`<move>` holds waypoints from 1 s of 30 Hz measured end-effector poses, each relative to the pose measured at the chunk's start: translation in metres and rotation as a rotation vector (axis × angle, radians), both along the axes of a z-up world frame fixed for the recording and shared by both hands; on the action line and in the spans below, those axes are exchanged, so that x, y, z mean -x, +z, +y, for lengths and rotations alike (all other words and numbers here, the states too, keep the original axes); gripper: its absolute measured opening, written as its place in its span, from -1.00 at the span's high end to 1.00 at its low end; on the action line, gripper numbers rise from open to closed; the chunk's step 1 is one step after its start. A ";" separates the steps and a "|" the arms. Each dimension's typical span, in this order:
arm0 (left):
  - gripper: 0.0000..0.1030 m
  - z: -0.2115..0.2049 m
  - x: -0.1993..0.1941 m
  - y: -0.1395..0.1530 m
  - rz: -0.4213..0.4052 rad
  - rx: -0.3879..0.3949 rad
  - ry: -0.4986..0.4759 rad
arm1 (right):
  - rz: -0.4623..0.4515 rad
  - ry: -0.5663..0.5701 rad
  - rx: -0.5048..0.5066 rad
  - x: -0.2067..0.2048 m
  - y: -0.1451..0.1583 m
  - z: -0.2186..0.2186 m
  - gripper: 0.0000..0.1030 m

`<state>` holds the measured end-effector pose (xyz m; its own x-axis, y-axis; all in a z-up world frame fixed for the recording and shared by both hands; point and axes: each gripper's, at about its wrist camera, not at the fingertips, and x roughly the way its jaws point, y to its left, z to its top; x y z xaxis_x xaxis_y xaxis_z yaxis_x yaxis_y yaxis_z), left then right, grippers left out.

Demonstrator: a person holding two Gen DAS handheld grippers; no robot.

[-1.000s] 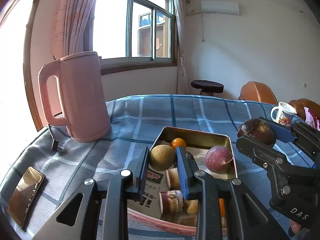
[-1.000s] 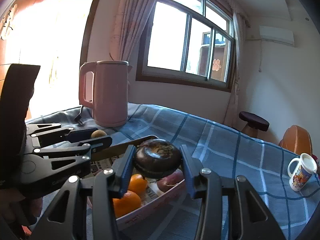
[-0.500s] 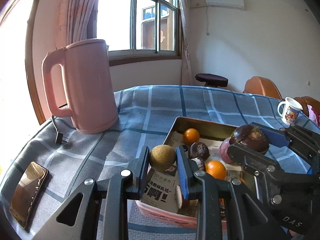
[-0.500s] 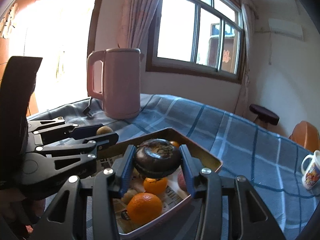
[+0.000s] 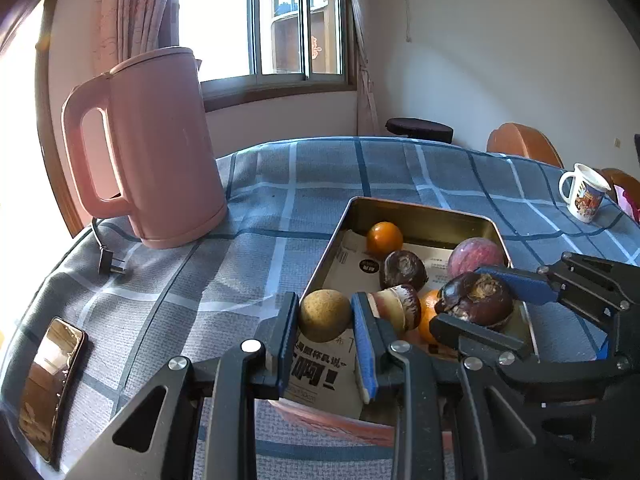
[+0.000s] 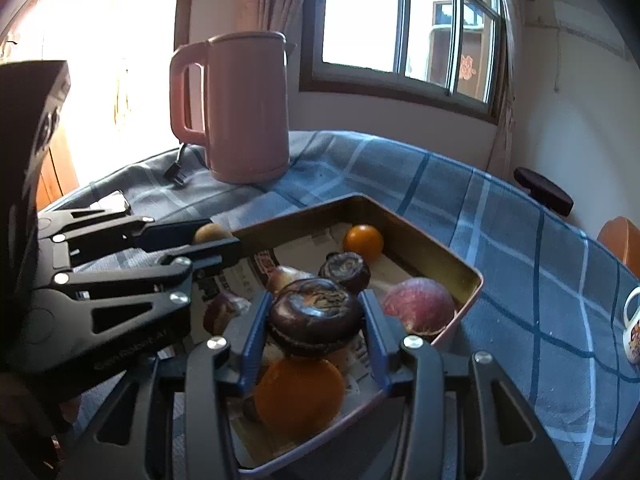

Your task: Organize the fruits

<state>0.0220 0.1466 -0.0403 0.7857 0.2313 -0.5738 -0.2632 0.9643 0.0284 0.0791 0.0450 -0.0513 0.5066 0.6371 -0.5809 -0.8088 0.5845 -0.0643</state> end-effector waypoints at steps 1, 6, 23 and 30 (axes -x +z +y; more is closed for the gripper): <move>0.44 -0.001 0.000 0.000 0.001 -0.002 -0.001 | 0.009 -0.003 0.006 -0.001 -0.001 0.001 0.07; 0.44 0.000 0.000 0.001 0.002 -0.001 0.000 | 0.025 0.001 0.005 -0.002 -0.002 0.000 0.03; -0.36 -0.009 0.040 0.041 -0.182 0.023 0.011 | -0.072 -0.096 -0.100 0.019 0.030 -0.056 -0.49; -0.39 -0.022 0.045 0.049 -0.210 0.005 -0.007 | -0.166 -0.177 -0.157 0.036 0.051 -0.088 -0.68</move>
<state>-0.0235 0.1251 0.0088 0.8898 0.2234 -0.3979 -0.2564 0.9661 -0.0310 0.0435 -0.0431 0.0000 0.6976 0.6060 -0.3823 -0.6795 0.7288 -0.0846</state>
